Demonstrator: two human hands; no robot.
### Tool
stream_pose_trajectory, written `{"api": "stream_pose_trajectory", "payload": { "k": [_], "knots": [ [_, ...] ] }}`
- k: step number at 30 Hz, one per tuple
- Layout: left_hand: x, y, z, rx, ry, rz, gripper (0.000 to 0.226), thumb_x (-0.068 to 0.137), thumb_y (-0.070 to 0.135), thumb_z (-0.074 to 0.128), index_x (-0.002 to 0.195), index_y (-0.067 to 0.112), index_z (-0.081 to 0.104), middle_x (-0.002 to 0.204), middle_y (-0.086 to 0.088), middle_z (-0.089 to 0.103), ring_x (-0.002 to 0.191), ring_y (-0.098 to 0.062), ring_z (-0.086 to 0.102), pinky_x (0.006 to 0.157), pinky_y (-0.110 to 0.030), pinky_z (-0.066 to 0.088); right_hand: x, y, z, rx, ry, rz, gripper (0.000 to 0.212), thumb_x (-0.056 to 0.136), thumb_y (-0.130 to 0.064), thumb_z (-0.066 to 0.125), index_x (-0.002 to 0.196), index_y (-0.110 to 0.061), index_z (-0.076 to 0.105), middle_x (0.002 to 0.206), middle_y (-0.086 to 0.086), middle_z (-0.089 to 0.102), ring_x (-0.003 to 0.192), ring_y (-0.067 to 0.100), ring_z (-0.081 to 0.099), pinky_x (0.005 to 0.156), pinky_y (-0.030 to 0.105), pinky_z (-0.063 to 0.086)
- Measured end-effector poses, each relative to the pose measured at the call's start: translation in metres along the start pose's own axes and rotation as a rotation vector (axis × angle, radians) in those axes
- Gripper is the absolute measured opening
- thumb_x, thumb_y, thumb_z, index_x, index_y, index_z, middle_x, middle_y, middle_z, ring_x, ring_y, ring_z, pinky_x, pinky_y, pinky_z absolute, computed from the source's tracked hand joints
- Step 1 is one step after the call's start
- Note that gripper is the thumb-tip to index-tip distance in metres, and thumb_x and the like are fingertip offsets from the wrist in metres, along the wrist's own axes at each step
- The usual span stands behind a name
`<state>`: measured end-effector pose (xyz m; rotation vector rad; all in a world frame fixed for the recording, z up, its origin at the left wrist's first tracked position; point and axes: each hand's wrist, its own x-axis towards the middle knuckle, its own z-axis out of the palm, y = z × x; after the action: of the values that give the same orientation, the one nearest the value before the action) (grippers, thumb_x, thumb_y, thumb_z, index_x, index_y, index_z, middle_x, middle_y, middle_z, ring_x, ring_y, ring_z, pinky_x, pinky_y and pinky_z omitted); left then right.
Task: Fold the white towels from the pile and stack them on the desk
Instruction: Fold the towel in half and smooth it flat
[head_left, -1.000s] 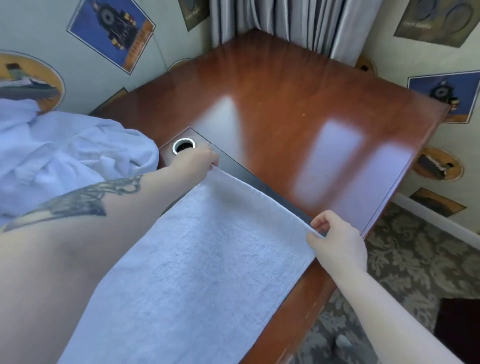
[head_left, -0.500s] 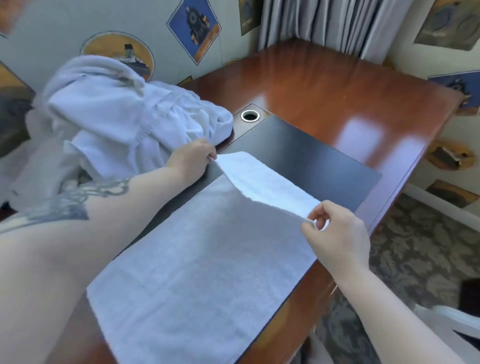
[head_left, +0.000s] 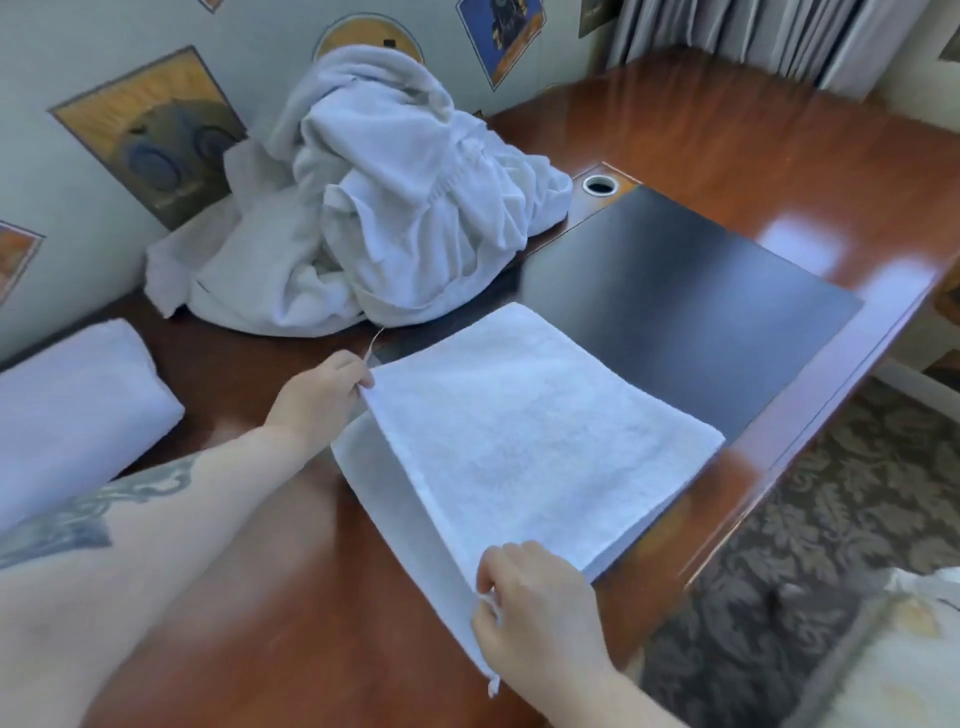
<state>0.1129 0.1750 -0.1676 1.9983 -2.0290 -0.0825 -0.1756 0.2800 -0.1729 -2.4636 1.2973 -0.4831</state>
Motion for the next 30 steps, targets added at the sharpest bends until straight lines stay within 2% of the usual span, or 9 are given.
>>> {"api": "stream_pose_trajectory", "payload": {
  "k": [5,9,12,14,16,19,23,27,30],
  "knots": [
    [-0.046,-0.035,0.028,-0.021,-0.098,-0.089,0.02,0.079,-0.016,0.059,0.086,0.0,0.069,0.101,-0.013,0.066,0.069,-0.035,0.064,0.06,-0.04,0.051,-0.011,-0.016,0.039,-0.096,-0.273,-0.065,0.041,0.023,-0.041,0.079,0.051,-0.025,0.054,0.049,-0.01,0.049,0.046,0.007,0.051,0.041,0.015,0.036],
    [-0.045,-0.038,0.027,0.037,-0.071,0.025,0.023,0.069,-0.018,0.061,0.075,0.003,0.066,0.086,-0.008,0.066,0.059,-0.029,0.062,0.048,-0.032,0.048,-0.015,-0.013,0.04,-0.124,-0.342,-0.061,0.042,0.021,-0.041,0.078,0.05,-0.027,0.052,0.046,-0.01,0.046,0.044,0.006,0.048,0.041,0.019,0.027],
    [-0.044,-0.037,0.019,0.071,-0.101,0.146,0.02,0.056,-0.009,0.049,0.065,0.006,0.06,0.072,-0.005,0.061,0.05,-0.026,0.056,0.042,-0.027,0.041,-0.011,-0.014,0.034,-0.108,-0.44,-0.023,0.043,0.02,-0.041,0.077,0.05,-0.026,0.051,0.047,-0.012,0.047,0.045,0.005,0.049,0.041,0.018,0.026],
    [-0.044,-0.037,0.015,0.097,-0.156,0.208,0.024,0.046,-0.012,0.051,0.06,0.006,0.054,0.064,-0.006,0.055,0.046,-0.026,0.051,0.042,-0.025,0.036,-0.01,-0.011,0.032,-0.067,-0.483,-0.025,0.037,0.043,-0.034,0.078,0.066,-0.027,0.051,0.066,-0.01,0.058,0.065,0.011,0.057,0.049,0.016,0.023],
    [-0.045,-0.038,0.014,0.133,-0.218,0.235,0.036,0.034,-0.019,0.06,0.058,0.007,0.05,0.059,-0.007,0.049,0.044,-0.026,0.048,0.042,-0.024,0.033,-0.009,-0.007,0.036,-0.041,-0.555,-0.019,0.025,0.074,-0.017,0.062,0.089,-0.023,0.042,0.099,0.001,0.06,0.096,0.023,0.054,0.057,0.016,0.014],
    [-0.046,-0.04,0.016,0.172,-0.25,0.267,0.045,0.022,-0.021,0.06,0.056,0.007,0.049,0.056,-0.005,0.046,0.04,-0.025,0.044,0.043,-0.022,0.023,-0.009,-0.007,0.035,-0.032,-0.599,0.016,0.022,0.08,-0.011,0.052,0.093,-0.022,0.038,0.107,0.005,0.057,0.102,0.027,0.049,0.056,0.017,0.009],
    [-0.051,-0.042,0.02,0.175,-0.231,0.312,0.044,0.031,-0.022,0.064,0.061,0.008,0.054,0.061,-0.005,0.05,0.044,-0.026,0.048,0.042,-0.023,0.03,-0.011,-0.006,0.034,-0.017,-0.582,0.0,0.02,0.079,-0.011,0.05,0.091,-0.022,0.039,0.094,0.001,0.051,0.098,0.026,0.05,0.055,0.019,0.013],
    [-0.062,-0.049,0.013,0.124,-0.26,0.338,0.022,0.057,0.003,0.064,0.076,0.013,0.064,0.078,0.001,0.06,0.06,-0.023,0.058,0.049,-0.022,0.039,-0.016,0.001,0.034,0.022,-0.564,-0.018,0.017,0.079,-0.018,0.051,0.095,-0.021,0.047,0.099,-0.001,0.056,0.097,0.021,0.049,0.065,0.029,0.03],
    [-0.069,-0.055,0.008,0.148,-0.239,0.403,0.015,0.071,0.009,0.055,0.077,0.013,0.067,0.082,0.0,0.064,0.063,-0.021,0.062,0.046,-0.024,0.046,-0.02,0.005,0.032,0.053,-0.557,-0.02,0.019,0.08,-0.024,0.051,0.098,-0.02,0.051,0.097,-0.004,0.055,0.097,0.018,0.049,0.073,0.029,0.035]
  ]
}}
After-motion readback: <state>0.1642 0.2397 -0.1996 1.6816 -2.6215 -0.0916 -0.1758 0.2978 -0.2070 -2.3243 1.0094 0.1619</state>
